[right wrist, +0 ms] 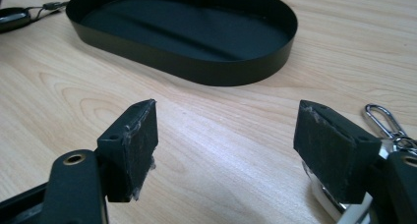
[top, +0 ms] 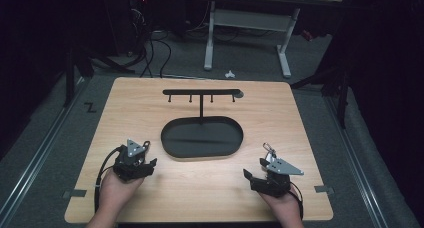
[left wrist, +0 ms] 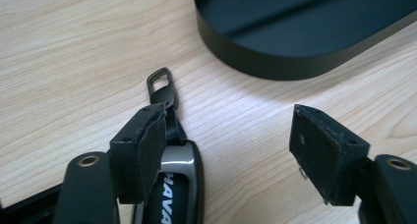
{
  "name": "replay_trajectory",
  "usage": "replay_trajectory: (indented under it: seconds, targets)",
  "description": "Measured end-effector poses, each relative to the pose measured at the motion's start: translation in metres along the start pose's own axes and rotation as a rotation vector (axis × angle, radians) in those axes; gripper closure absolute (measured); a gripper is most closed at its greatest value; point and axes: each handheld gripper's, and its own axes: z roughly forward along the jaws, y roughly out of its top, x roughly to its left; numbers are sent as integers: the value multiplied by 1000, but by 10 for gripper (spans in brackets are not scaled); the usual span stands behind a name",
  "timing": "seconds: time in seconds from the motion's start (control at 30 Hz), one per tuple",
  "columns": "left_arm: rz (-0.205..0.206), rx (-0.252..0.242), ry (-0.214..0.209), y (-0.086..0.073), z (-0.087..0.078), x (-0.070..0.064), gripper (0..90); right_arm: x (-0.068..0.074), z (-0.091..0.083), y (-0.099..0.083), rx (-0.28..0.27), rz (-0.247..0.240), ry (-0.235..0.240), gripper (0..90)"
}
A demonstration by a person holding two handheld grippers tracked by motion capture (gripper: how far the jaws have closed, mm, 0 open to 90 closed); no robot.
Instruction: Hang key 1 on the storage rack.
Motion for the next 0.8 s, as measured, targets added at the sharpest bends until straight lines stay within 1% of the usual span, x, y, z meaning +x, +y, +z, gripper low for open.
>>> replay_trajectory:
  seconds: [0.07, 0.13, 0.2, 0.23, 0.27, 0.3, 0.33, 0.4, 0.47, 0.5, 0.57, 0.6, 0.63, 0.67, 0.7, 0.73, 0.77, 0.8]
  targets:
    - [-6, 15, 10, 2, 1, 0, 305, -1, 0, 1, -5, -4, 16, 249]
    - [-19, 35, 13, 5, 2, 0, 305, -2, 1, 3, -10, -4, 28, 249]
    - [-35, 59, 11, 8, 4, 1, 309, -3, 1, 4, -12, -14, 43, 249]
    - [-45, 94, 11, 13, 6, 2, 316, -5, 1, 5, -10, -18, 62, 249]
    - [-45, 94, 11, 13, 6, 2, 316, -5, 1, 5, -10, -18, 62, 249]
    - [-48, 115, 18, 16, 7, 3, 316, -6, 2, 6, -12, -14, 71, 249]
    - [-45, 145, 26, 21, 9, 4, 322, -8, 3, 8, -17, -7, 85, 249]
    - [-63, 169, 27, 26, 11, 7, 350, -9, 4, 10, -22, -6, 92, 249]
    - [-95, 186, 16, 31, 12, 11, 367, -8, 5, 12, -29, -11, 98, 252]
    - [-95, 186, 16, 31, 12, 11, 369, -8, 5, 12, -29, -11, 98, 252]
    - [-116, 209, 10, 37, 15, 15, 380, -8, 8, 13, -23, -13, 105, 266]
    - [-116, 209, 10, 37, 15, 15, 391, -8, 8, 13, -23, -13, 105, 266]
    - [-125, 214, 5, 40, 16, 18, 391, -8, 8, 13, -22, -11, 107, 270]
    - [-126, 221, 0, 41, 16, 19, 424, -8, 9, 13, -22, -7, 108, 275]
    - [-131, 226, -7, 44, 17, 20, 424, -8, 9, 13, -22, -7, 108, 275]
    - [-127, 250, -1, 48, 20, 21, 451, -9, 9, 13, -24, -4, 110, 276]
    - [-127, 250, -1, 48, 20, 21, 460, -9, 9, 13, -24, -4, 110, 276]
    - [-108, 274, 6, 51, 23, 21, 466, -9, 8, 13, -23, -2, 108, 277]
